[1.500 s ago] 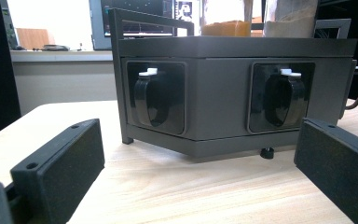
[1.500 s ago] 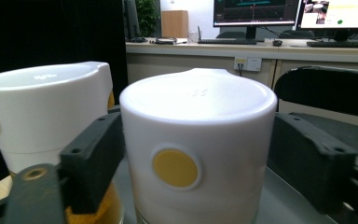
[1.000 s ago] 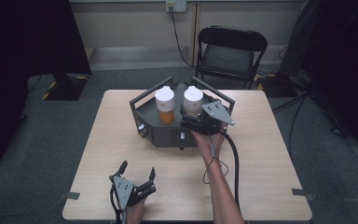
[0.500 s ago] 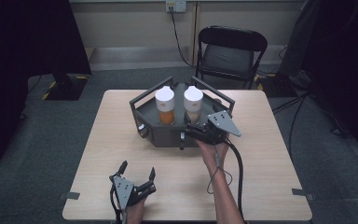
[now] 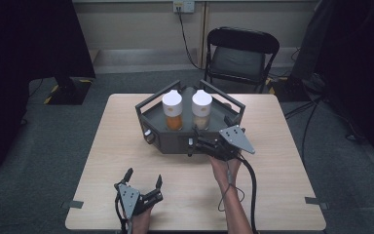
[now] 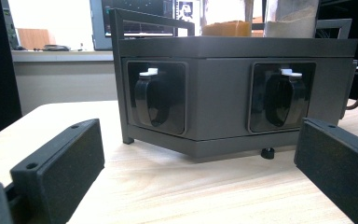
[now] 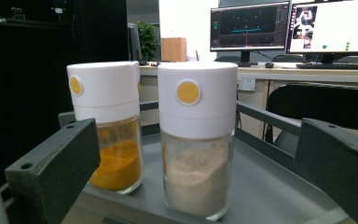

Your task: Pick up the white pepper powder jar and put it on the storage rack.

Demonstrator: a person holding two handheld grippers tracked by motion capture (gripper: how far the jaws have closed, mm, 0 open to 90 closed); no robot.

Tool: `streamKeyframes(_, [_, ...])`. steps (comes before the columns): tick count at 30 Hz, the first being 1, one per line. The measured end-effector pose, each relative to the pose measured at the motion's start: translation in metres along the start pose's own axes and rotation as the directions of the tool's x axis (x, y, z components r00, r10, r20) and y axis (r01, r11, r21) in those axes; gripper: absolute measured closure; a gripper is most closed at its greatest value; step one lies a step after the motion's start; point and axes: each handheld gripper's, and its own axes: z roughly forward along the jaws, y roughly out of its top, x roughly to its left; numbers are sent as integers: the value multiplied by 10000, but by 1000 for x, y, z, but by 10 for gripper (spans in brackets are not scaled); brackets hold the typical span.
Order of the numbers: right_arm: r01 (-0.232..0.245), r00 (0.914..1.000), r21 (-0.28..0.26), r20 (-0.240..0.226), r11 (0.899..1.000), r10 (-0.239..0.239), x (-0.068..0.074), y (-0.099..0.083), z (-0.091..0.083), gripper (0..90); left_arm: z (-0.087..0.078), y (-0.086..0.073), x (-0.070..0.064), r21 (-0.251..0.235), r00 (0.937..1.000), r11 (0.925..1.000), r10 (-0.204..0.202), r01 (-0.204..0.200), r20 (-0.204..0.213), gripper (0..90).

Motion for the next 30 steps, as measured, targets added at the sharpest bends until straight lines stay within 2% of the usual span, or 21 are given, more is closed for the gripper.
streamKeyframes(21, [305, 9994, 3, 173, 9995, -305, 5, -18, -37, 0, 0, 0, 0, -1, 10000, 10000, 3, -3, -4, 8])
streamKeyframes(30, [395, 9984, 29, 399, 9992, -396, 9, -27, -51, 0, 0, 0, 0, -2, 10000, 10000, 5, -5, -3, 8])
